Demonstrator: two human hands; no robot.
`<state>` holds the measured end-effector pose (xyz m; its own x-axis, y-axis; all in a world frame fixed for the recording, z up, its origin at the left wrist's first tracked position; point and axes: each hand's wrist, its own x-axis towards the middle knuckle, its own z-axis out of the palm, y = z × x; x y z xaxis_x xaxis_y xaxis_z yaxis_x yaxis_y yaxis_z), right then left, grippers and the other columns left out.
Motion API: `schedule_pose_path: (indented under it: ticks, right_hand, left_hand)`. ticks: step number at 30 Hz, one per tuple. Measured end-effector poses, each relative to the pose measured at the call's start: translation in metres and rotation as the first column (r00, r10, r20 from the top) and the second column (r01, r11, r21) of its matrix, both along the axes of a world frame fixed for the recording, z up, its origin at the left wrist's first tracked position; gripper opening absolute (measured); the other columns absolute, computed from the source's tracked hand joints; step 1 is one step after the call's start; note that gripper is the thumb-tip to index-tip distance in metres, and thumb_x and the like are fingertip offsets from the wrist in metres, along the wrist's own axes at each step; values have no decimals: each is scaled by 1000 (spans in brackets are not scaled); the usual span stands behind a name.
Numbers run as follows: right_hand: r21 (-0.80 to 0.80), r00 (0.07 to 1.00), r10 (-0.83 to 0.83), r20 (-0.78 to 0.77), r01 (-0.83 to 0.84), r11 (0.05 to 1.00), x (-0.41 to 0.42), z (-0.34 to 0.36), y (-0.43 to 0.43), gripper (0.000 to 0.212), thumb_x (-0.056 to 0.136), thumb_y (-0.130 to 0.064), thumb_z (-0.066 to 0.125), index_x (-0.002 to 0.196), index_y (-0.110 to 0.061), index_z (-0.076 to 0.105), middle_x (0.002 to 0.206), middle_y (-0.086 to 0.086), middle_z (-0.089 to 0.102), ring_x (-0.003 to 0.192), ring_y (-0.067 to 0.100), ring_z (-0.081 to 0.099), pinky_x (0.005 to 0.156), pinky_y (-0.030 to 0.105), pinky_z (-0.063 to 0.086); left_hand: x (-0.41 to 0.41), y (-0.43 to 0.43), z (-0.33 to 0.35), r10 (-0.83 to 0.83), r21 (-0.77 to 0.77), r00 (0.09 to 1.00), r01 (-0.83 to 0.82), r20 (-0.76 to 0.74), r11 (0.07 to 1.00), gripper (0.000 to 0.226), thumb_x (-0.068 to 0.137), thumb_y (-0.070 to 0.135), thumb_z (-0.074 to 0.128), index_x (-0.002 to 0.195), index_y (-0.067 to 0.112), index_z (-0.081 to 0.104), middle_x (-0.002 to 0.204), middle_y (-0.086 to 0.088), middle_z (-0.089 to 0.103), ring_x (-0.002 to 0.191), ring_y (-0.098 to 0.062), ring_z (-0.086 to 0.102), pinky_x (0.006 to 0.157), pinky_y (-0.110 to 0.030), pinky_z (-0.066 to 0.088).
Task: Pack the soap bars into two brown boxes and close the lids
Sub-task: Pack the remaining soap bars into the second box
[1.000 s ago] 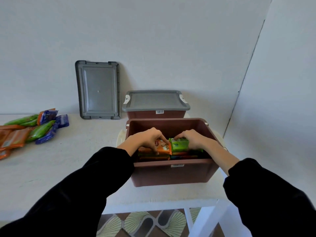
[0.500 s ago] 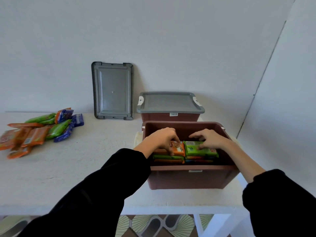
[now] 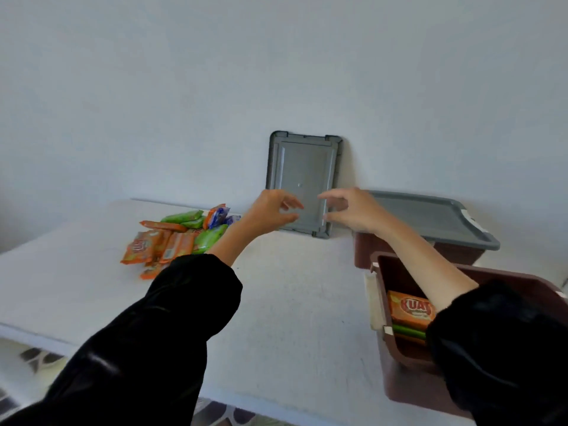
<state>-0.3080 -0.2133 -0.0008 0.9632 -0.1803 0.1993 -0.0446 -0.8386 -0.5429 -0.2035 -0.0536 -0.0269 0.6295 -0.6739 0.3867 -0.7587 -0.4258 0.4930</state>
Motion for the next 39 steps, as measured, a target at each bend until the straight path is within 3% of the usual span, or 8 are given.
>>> schedule_pose_path:
  ticks: [8,11,14,16,18,24,31,39]
  right_hand:
    - [13,987,149,-65,-148,989,132,-22,104,49,82,-14,66,129,-18,52,126,13,58,113,24,55,94,31,42]
    - [2,971,209,-115,-210,978,172,-51,138,46,84,-11,63,128,-17,53,130,10,54,116,24,52,85,25,39]
    - [-47,955,240,-174,-251,967,208,-86,164,45,83,-10,60,127,-17,55,131,10,54,101,23,55,68,24,38]
    - [-59,955,227,-194,-242,968,227,-109,175,44,82,-13,61,126,-19,56,133,12,51,100,24,54,69,24,40]
    - [-99,956,209,-206,-233,967,242,-130,183,44,82,-21,64,125,-21,56,134,12,49,114,27,50,88,30,43]
    - [-196,955,177,-239,-226,954,256,-167,185,61,82,-25,65,138,-23,42,149,10,29,139,32,20,112,40,19]
    - [-301,951,269,-151,-304,904,248,-175,168,52,86,-26,60,135,-17,46,144,5,41,140,26,25,113,37,23]
    - [-143,897,365,-251,-407,902,209,-154,116,50,82,-39,64,129,-26,54,145,-4,41,135,13,34,107,29,29]
  left_hand:
    - [97,139,-20,394,35,911,-392,-120,919,23,84,25,63,106,17,68,110,-3,62,99,-19,59,85,-30,48]
    - [128,180,-39,526,136,836,-509,-155,850,34,83,25,62,116,19,62,125,-8,56,112,-22,54,83,-28,41]
    - [152,208,-64,611,263,763,-558,-211,787,47,82,23,60,128,17,53,129,-17,49,115,-31,51,88,-32,42]
    - [162,218,-82,642,309,720,-567,-265,763,53,81,23,58,133,21,46,129,-21,43,112,-38,53,94,-40,46]
    - [167,224,-99,667,345,681,-574,-302,743,61,82,27,58,139,27,36,133,-20,33,118,-40,46,100,-46,42]
    - [182,216,-128,666,357,682,-567,-301,742,74,81,40,64,144,27,26,140,-17,27,127,-37,39,104,-46,37]
    - [189,217,-127,673,374,687,-569,-273,733,69,84,39,61,144,27,28,138,-17,33,122,-34,45,98,-41,40]
    - [189,215,-123,670,392,684,-555,-287,734,67,83,33,62,142,28,30,137,-16,33,118,-34,48,95,-41,44]
